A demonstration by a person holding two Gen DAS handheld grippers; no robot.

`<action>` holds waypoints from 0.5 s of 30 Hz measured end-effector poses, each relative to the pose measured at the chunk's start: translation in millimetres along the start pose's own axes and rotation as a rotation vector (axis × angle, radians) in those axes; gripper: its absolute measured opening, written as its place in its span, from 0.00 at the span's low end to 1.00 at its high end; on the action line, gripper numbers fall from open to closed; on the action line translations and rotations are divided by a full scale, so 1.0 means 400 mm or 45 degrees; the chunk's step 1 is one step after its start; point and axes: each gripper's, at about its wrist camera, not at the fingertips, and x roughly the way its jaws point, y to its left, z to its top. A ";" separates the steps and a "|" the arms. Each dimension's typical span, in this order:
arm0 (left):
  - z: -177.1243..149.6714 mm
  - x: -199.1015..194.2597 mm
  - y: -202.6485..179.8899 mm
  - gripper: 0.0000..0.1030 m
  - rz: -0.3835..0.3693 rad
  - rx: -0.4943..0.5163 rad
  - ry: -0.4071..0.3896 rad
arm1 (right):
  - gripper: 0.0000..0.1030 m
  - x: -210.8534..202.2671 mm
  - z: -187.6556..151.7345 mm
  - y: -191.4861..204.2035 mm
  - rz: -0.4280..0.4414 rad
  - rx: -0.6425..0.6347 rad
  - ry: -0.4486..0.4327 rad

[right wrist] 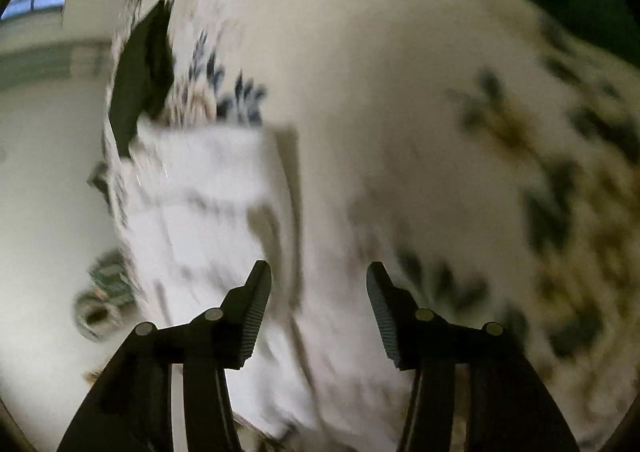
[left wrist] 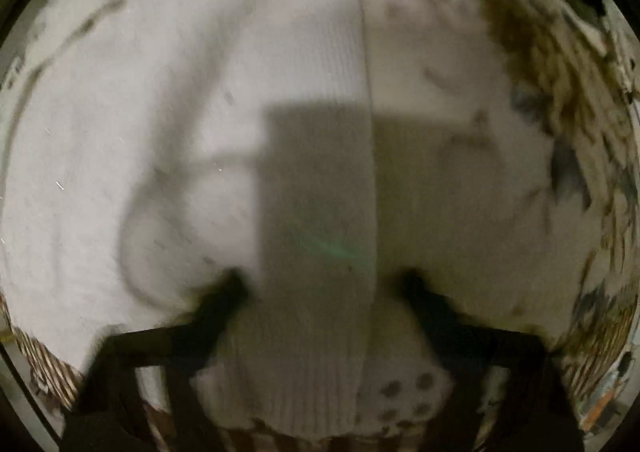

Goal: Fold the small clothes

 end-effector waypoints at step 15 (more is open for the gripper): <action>-0.032 -0.270 0.188 0.07 -0.193 -0.184 -0.221 | 0.06 0.038 0.073 0.198 -0.043 -0.115 -0.024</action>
